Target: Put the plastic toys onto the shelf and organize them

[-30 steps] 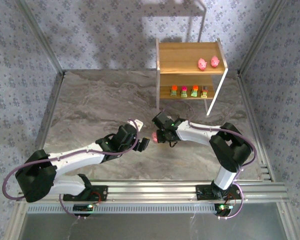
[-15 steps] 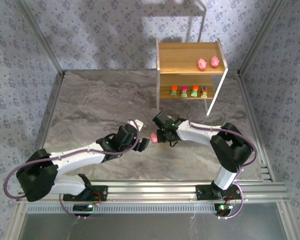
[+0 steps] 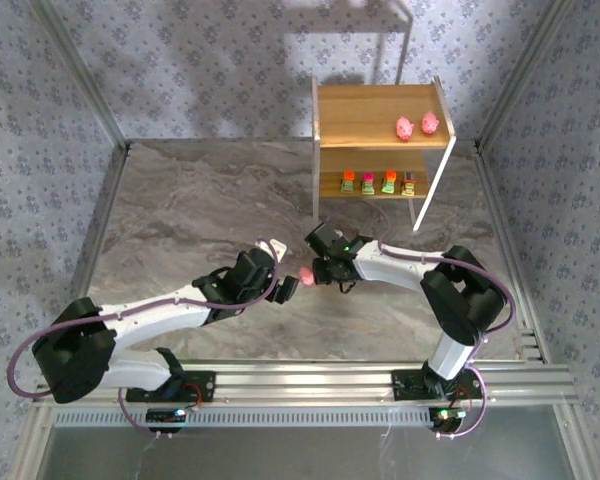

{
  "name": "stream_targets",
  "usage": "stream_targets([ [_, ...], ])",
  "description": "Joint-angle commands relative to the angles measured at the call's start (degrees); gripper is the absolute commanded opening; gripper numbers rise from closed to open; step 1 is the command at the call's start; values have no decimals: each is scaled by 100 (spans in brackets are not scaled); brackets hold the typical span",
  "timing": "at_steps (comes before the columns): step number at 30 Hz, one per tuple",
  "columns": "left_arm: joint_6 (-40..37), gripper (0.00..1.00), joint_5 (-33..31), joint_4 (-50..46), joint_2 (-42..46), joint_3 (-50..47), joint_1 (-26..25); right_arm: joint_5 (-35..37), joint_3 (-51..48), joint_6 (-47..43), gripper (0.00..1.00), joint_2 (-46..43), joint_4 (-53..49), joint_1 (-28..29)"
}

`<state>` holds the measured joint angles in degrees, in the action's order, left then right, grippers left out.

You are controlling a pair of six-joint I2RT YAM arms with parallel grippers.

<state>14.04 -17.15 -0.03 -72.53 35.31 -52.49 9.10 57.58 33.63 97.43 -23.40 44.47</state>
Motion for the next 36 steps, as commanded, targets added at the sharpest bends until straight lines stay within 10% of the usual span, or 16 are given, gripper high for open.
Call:
stream_targets([
  [1, 46, 100, 97, -58, -62, 178, 26, -31, 128, -108, 47, -31, 36, -52],
  [36, 54, 100, 122, -58, -105, 193, 25, -83, 98, -213, 42, -4, -19, -227],
])
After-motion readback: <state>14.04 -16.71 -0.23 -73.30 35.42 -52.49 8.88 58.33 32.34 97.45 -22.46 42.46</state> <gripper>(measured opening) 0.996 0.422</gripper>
